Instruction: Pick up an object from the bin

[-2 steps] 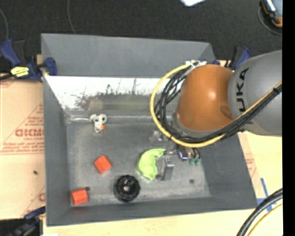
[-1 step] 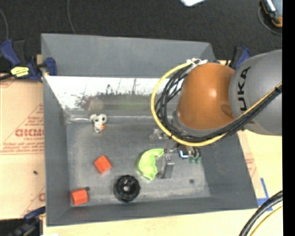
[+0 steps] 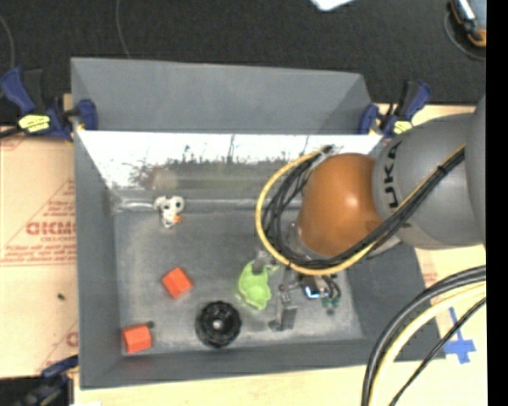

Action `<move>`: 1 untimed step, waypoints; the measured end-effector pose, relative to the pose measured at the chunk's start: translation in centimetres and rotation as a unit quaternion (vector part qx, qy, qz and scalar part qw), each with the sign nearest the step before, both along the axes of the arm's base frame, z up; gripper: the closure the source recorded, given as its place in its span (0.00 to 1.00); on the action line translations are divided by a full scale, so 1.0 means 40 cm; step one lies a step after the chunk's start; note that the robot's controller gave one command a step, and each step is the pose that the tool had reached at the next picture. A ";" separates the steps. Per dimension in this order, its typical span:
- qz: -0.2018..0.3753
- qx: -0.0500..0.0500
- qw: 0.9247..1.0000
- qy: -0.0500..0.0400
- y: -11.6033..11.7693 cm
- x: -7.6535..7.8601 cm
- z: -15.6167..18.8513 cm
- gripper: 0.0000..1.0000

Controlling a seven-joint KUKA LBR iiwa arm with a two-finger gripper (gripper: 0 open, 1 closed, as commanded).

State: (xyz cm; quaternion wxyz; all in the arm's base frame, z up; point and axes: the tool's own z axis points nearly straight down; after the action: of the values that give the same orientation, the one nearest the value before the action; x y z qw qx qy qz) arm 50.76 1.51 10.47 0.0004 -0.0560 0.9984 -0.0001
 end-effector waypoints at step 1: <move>0.007 0.000 1.000 0.001 -0.005 -0.007 -0.032 0.00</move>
Offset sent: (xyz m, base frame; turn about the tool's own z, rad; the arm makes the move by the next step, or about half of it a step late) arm -0.0340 0.0694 -0.0248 -0.1084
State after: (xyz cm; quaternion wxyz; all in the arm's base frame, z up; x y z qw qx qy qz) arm 50.50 1.31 9.19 -0.0004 -0.0631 0.9980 -0.0004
